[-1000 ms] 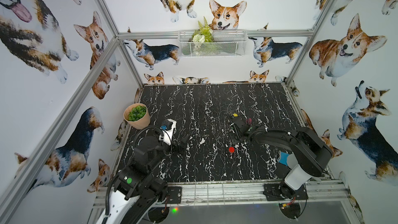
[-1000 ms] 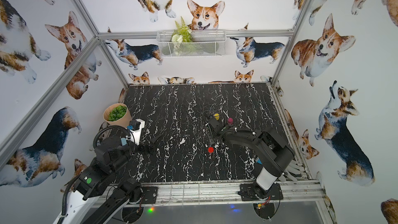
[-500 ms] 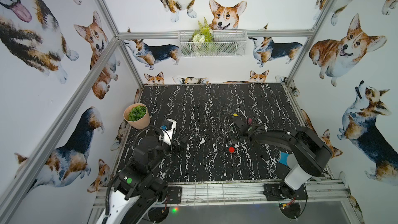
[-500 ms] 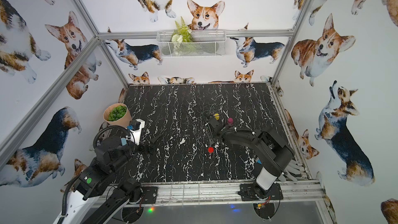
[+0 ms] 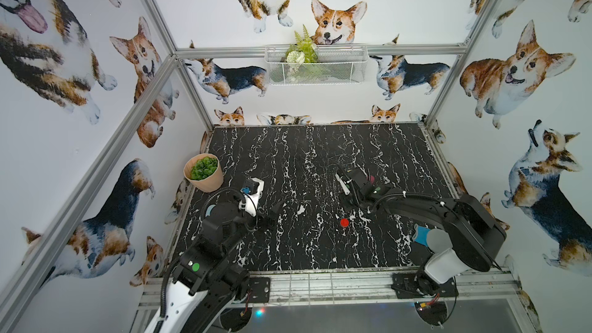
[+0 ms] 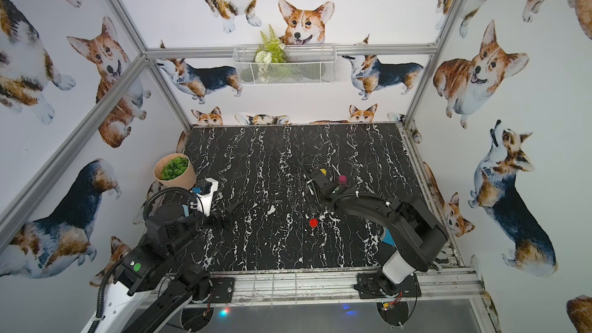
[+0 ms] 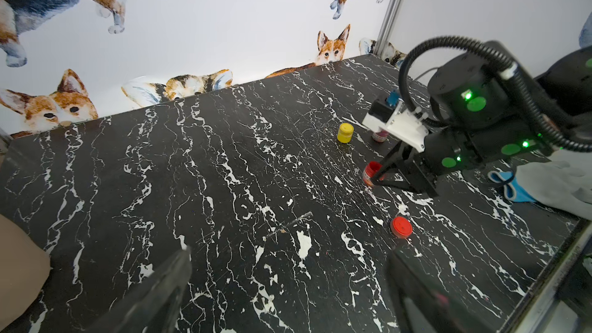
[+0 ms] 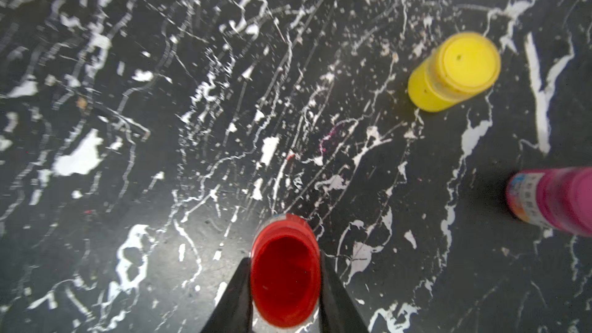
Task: Close the paint jar lid
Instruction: Pick up the paint jar from the center of the board.
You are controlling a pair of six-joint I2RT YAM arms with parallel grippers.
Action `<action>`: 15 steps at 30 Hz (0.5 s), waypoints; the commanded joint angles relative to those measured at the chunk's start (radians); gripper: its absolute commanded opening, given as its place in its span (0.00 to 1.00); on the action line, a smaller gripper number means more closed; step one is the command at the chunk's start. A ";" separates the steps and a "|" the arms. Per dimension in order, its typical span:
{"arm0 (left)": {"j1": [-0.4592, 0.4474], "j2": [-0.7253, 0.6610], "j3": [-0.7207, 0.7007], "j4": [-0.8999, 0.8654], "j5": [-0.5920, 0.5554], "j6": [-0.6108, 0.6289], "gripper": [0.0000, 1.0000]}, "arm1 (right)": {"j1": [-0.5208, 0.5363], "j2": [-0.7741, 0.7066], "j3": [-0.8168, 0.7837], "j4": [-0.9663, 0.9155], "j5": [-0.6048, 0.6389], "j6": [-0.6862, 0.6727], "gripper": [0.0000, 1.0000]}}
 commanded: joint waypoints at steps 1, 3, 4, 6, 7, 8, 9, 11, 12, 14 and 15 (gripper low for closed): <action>0.002 -0.024 -0.065 0.122 0.089 0.034 0.91 | 0.003 -0.050 0.080 -0.087 -0.124 -0.075 0.30; 0.002 -0.066 -0.144 0.228 0.172 0.062 0.90 | 0.008 -0.077 0.137 -0.133 -0.193 -0.102 0.30; 0.002 -0.083 -0.170 0.262 0.198 0.073 0.90 | 0.013 -0.086 0.161 -0.148 -0.219 -0.111 0.30; 0.002 -0.108 -0.196 0.289 0.202 0.095 0.90 | 0.030 -0.092 0.226 -0.204 -0.267 -0.136 0.30; 0.002 -0.117 -0.202 0.289 0.199 0.115 0.90 | 0.046 -0.090 0.264 -0.240 -0.276 -0.150 0.30; 0.001 -0.124 -0.208 0.288 0.198 0.133 0.89 | 0.064 -0.086 0.301 -0.269 -0.282 -0.164 0.30; 0.000 -0.130 -0.211 0.292 0.203 0.140 0.89 | 0.084 -0.082 0.328 -0.288 -0.287 -0.174 0.30; 0.000 -0.141 -0.211 0.296 0.228 0.149 0.84 | 0.124 -0.071 0.377 -0.307 -0.292 -0.175 0.30; 0.001 -0.148 -0.210 0.293 0.232 0.158 0.81 | 0.144 -0.065 0.400 -0.309 -0.309 -0.167 0.30; 0.001 -0.165 -0.207 0.278 0.231 0.182 0.76 | 0.175 -0.053 0.438 -0.298 -0.331 -0.142 0.30; 0.001 -0.170 -0.205 0.270 0.222 0.192 0.73 | 0.185 -0.049 0.452 -0.291 -0.342 -0.134 0.30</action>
